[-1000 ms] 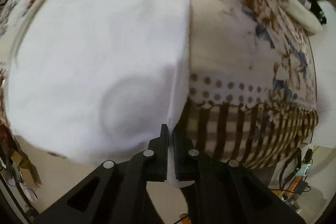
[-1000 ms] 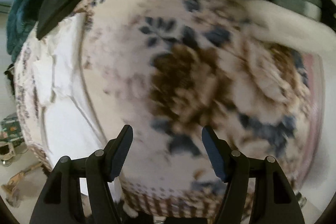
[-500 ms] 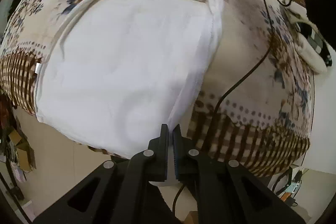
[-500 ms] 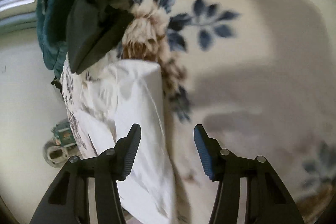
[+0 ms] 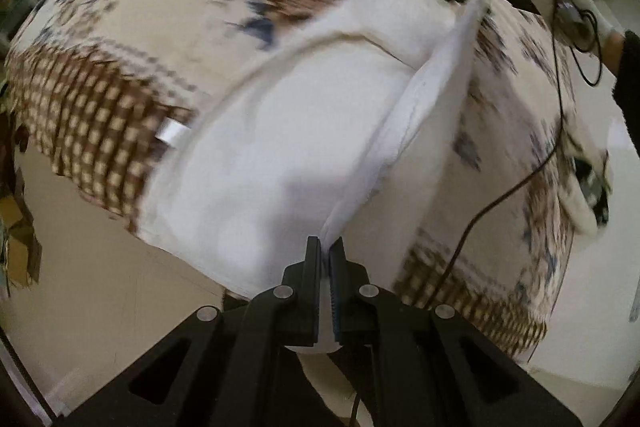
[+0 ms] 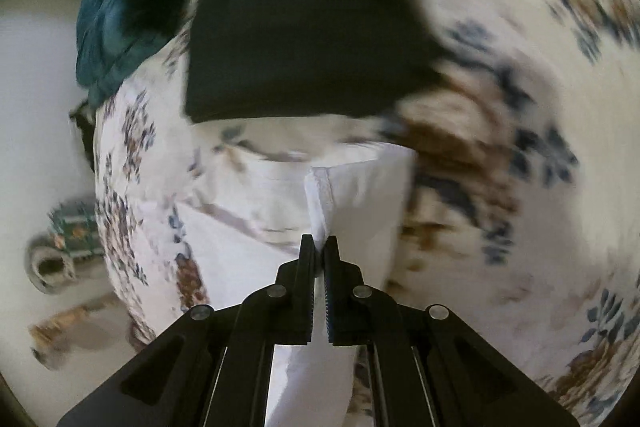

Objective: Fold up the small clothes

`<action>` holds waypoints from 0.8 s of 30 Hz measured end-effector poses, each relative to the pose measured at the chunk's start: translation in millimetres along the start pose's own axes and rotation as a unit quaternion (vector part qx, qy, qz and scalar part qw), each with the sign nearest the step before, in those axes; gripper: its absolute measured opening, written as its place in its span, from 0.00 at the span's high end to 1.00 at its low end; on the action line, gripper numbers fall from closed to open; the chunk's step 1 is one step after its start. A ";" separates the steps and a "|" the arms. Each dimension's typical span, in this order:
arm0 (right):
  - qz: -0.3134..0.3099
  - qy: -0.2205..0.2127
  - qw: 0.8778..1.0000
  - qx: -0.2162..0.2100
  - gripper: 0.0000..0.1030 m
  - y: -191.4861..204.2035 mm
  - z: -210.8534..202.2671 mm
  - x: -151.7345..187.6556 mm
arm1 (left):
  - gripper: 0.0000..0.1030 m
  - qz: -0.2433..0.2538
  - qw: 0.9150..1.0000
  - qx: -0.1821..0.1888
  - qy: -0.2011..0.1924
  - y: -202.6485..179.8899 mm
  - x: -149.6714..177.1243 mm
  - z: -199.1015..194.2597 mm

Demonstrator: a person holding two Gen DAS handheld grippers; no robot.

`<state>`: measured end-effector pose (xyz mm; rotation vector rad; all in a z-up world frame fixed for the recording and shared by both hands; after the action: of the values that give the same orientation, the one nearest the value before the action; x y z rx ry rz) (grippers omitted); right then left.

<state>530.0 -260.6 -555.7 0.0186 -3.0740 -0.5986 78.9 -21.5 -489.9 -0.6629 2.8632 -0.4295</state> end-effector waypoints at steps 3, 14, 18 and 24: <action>-0.038 0.002 0.999 0.031 0.96 67.1 16.4 -20.0 | 0.98 -0.020 1.000 -0.004 0.002 41.6 -16.6 4.5; -0.084 0.017 0.983 0.159 0.96 175.1 147.6 -34.7 | 0.93 -0.066 0.996 0.022 0.063 156.9 -48.5 79.0; -0.046 0.037 0.988 0.142 0.73 169.3 155.6 -30.1 | 0.77 -0.101 0.990 0.058 0.078 181.1 -45.9 78.8; -0.028 0.044 0.996 0.078 0.42 144.5 101.1 42.8 | 0.48 -0.104 0.985 0.107 0.083 191.9 -42.1 74.7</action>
<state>484.5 -89.4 -594.8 0.1295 -3.0340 -0.3488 56.1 144.6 -616.5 -0.9289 2.8496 -0.8470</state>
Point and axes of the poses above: each gripper's, at about its wrist camera, not at the fingertips, and z roughly the way its jaws point, y to its left, x to its underside, the point moved 5 cm from there along z, roughly the way its jaws point, and after that the axes turned 5 degrees about x, right-handed, at the moved point
